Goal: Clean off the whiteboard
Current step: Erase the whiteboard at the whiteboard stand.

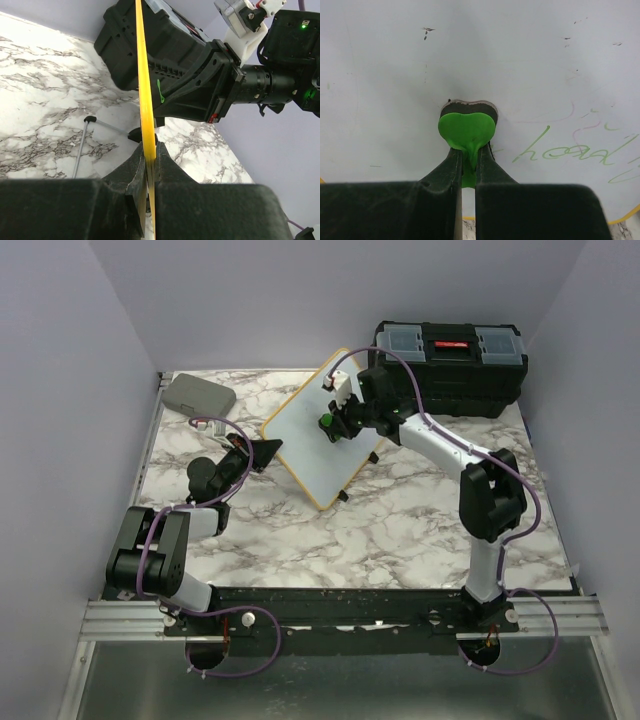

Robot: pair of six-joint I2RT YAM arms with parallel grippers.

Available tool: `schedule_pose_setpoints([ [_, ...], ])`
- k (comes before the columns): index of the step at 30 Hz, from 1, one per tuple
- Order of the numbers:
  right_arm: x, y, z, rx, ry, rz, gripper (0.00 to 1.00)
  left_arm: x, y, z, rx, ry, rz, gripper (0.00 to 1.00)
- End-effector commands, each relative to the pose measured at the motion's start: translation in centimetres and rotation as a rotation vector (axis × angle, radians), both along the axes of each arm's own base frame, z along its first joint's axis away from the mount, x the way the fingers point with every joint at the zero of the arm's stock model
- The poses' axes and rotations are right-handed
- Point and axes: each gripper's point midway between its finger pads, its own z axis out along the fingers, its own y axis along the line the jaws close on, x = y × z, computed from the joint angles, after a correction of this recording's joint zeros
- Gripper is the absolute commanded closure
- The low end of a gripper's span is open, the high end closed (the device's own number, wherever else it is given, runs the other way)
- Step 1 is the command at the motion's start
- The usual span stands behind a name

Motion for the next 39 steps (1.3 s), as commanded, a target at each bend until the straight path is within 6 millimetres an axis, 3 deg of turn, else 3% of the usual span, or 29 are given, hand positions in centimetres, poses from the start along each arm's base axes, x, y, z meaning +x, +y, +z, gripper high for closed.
schedule_pose_setpoints([
  [1, 0.6, 3.9, 1.8, 0.116, -0.038, 0.062, 1.0, -2.7, -3.7, -2.1, 0.057, 0.037, -0.218, 1.0],
  [6, -1.1, 5.6, 2.5, 0.149, 0.013, 0.14, 0.99, -2.7, -3.7, -2.1, 0.054, 0.037, -0.216, 1.0],
  [14, -6.2, 7.3, 0.6, 0.101, 0.053, 0.259, 0.99, -2.5, -3.7, -2.1, 0.058, 0.038, -0.214, 1.0],
  [16, -6.6, 7.2, 0.4, 0.091, 0.046, 0.253, 0.99, -2.5, -3.7, -2.1, 0.057, 0.039, -0.215, 1.0],
  [17, -6.2, 7.0, 0.5, 0.091, 0.035, 0.227, 0.99, -2.5, -3.7, -2.1, 0.057, 0.037, -0.214, 1.0],
  [24, 2.1, 3.0, 3.2, 0.122, -0.05, -0.094, 0.99, -2.7, -3.6, -2.2, 0.062, 0.039, -0.213, 1.0],
  [28, 5.9, 0.2, 2.4, 0.108, -0.043, -0.214, 0.99, -2.7, -3.6, -2.3, 0.062, 0.043, -0.215, 1.0],
  [31, 7.7, -1.6, 1.1, 0.084, -0.032, -0.265, 0.99, -2.7, -3.6, -2.2, 0.061, 0.039, -0.216, 1.0],
  [35, 8.0, -2.2, -0.7, 0.075, 0.005, -0.25, 0.99, -2.6, -3.6, -2.1, 0.062, 0.038, -0.215, 1.0],
  [39, 4.4, -0.3, -1.4, 0.11, 0.08, -0.054, 0.99, -2.6, -3.7, -2.3, 0.063, 0.041, -0.215, 1.0],
])
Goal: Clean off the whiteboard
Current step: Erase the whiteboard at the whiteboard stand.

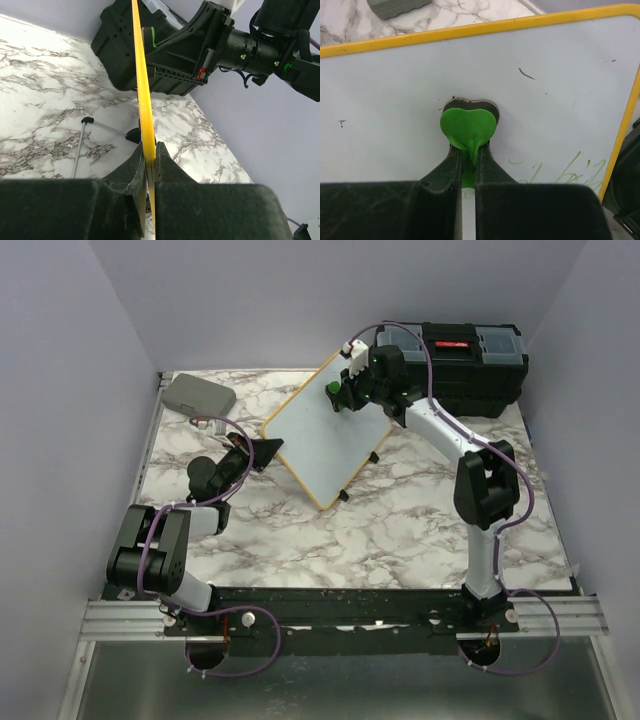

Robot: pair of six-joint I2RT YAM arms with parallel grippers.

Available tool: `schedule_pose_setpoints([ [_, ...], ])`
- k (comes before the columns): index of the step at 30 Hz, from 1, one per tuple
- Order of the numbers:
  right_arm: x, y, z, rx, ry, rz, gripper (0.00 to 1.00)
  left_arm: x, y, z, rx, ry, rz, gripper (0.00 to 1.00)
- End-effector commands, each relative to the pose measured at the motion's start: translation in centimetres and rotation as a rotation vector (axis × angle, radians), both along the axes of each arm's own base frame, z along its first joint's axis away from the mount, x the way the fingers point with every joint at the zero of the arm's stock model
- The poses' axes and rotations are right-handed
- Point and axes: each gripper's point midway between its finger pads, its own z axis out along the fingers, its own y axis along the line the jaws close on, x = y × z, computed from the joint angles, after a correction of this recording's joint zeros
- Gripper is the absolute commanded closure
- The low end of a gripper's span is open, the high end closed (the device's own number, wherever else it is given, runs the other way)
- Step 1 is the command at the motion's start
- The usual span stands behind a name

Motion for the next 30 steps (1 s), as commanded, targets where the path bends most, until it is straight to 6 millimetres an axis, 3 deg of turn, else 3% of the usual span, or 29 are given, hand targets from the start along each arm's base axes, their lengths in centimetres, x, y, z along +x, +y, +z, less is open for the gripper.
schedule_pose_setpoints([
  [1, -3.7, 1.8, -5.3, -0.034, 0.114, 0.173, 0.99, -2.7, -3.5, -2.5, 0.068, 0.05, -0.205, 1.0],
  [5, -7.0, 2.7, -4.4, -0.021, 0.083, 0.273, 0.99, -2.6, -3.5, -2.5, 0.066, 0.051, -0.204, 1.0],
  [8, -8.1, 2.5, -4.5, -0.02, 0.1, 0.288, 0.99, -2.7, -3.5, -2.4, 0.065, 0.048, -0.204, 1.0],
  [16, -11.0, 0.2, -10.8, -0.105, 0.224, 0.254, 0.99, -2.7, -3.5, -2.2, 0.067, 0.046, -0.203, 1.0],
  [19, -11.9, -0.3, -12.0, -0.114, 0.245, 0.26, 0.99, -2.7, -3.6, -2.2, 0.068, 0.046, -0.204, 1.0],
  [22, -11.8, -0.2, -11.5, -0.111, 0.222, 0.264, 0.99, -2.7, -3.6, -2.2, 0.066, 0.047, -0.203, 1.0],
  [30, -7.9, 1.6, -6.1, -0.045, 0.086, 0.225, 0.99, -2.6, -3.7, -2.2, 0.066, 0.049, -0.208, 1.0],
])
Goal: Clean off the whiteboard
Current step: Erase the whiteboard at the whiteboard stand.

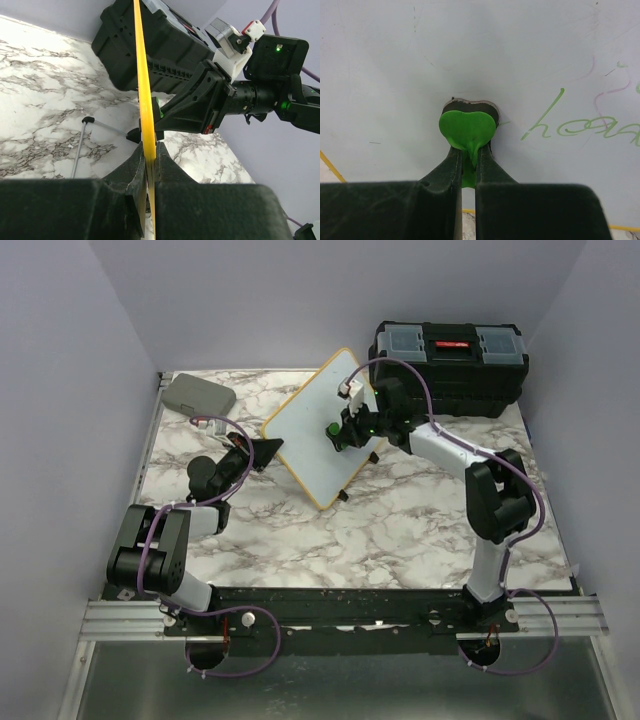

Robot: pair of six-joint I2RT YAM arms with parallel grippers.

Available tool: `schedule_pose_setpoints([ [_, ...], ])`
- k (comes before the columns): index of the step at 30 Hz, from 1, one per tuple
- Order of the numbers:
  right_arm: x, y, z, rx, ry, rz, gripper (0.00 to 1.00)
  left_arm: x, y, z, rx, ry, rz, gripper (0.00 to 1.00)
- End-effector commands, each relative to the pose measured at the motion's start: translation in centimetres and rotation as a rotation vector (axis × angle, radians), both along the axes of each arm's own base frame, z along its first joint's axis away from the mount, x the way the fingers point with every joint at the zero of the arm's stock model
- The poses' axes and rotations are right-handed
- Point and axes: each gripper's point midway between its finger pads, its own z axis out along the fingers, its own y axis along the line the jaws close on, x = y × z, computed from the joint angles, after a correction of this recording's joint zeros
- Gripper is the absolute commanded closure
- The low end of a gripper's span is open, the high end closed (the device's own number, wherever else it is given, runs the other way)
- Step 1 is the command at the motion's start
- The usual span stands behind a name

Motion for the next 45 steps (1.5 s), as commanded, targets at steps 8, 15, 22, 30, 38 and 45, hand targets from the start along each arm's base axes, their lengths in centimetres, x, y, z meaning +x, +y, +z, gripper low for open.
schedule_pose_setpoints([
  [8, 2.3, 2.7, 1.5, 0.046, -0.025, -0.024, 0.99, -2.6, -3.7, -2.0, 0.068, 0.05, -0.203, 1.0],
  [15, 0.6, 1.9, -1.1, -0.01, 0.02, 0.015, 0.99, -2.6, -3.7, -2.0, 0.068, 0.046, -0.2, 1.0],
  [22, -3.6, 0.1, -5.5, -0.081, 0.107, 0.092, 0.99, -2.4, -3.8, -1.9, 0.064, 0.042, -0.204, 1.0],
  [30, -4.7, -0.5, -6.0, -0.095, 0.109, 0.103, 0.99, -2.5, -3.8, -2.1, 0.064, 0.043, -0.205, 1.0],
  [38, 0.4, 0.8, -1.4, -0.016, -0.037, -0.01, 0.99, -2.6, -3.7, -2.1, 0.063, 0.046, -0.204, 1.0],
  [45, 3.3, 1.6, 1.7, 0.053, -0.089, -0.077, 0.99, -2.7, -3.7, -2.1, 0.066, 0.043, -0.205, 1.0],
])
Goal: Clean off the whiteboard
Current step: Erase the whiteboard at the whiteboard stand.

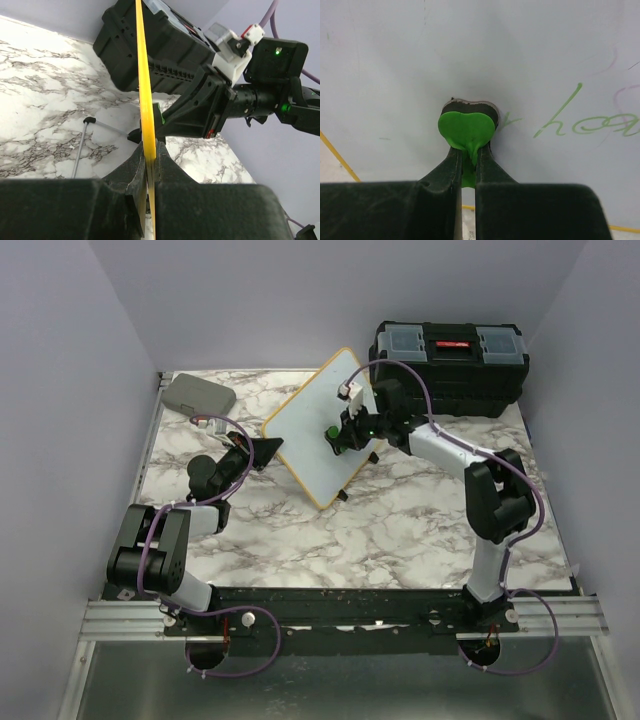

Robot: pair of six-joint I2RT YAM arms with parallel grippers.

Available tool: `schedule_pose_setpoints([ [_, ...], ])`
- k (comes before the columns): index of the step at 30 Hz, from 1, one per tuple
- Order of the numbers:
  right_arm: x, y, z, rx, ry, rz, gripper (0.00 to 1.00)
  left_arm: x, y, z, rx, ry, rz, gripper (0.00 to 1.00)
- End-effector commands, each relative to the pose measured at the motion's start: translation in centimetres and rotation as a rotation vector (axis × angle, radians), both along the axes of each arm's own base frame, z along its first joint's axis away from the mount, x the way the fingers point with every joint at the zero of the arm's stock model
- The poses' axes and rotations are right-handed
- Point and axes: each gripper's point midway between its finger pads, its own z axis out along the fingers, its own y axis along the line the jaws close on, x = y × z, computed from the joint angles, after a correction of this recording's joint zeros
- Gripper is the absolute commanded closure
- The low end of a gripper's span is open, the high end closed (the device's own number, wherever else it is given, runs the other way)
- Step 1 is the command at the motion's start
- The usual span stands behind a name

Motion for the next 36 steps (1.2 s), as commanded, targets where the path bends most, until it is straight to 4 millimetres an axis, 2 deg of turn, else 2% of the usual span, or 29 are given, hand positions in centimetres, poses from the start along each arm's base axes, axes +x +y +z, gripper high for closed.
schedule_pose_setpoints([
  [1, 4.6, 1.5, 3.0, 0.061, -0.147, -0.111, 1.0, -3.0, -3.8, -2.2, 0.061, 0.046, -0.213, 1.0],
  [7, 6.4, -0.1, 2.7, 0.02, -0.168, -0.242, 0.99, -3.0, -3.8, -2.3, 0.06, 0.046, -0.215, 1.0],
  [11, 6.2, -0.8, 1.6, -0.021, -0.149, -0.238, 1.0, -3.1, -3.8, -2.4, 0.066, 0.045, -0.214, 1.0],
  [14, 4.3, -0.6, 0.3, -0.041, -0.084, -0.127, 0.99, -3.1, -3.8, -2.4, 0.066, 0.045, -0.214, 1.0],
  [20, -1.4, 1.0, -1.6, -0.006, 0.037, 0.185, 0.99, -3.0, -3.8, -2.4, 0.063, 0.045, -0.215, 1.0],
  [23, -3.0, 1.3, -1.8, 0.023, 0.067, 0.255, 0.99, -2.9, -3.8, -2.4, 0.063, 0.044, -0.215, 1.0],
  [26, -3.4, 1.3, -2.1, 0.027, 0.075, 0.264, 0.99, -2.9, -3.8, -2.4, 0.064, 0.044, -0.214, 1.0],
  [28, -2.6, 1.1, -2.3, 0.012, 0.057, 0.216, 0.99, -3.0, -3.8, -2.4, 0.064, 0.045, -0.215, 1.0],
  [31, 0.2, 0.0, -2.2, -0.024, -0.025, 0.061, 0.99, -3.0, -3.8, -2.5, 0.063, 0.047, -0.214, 1.0],
  [36, 4.4, -1.1, 1.2, -0.009, -0.167, -0.113, 0.99, -3.0, -3.8, -2.4, 0.065, 0.046, -0.217, 1.0],
])
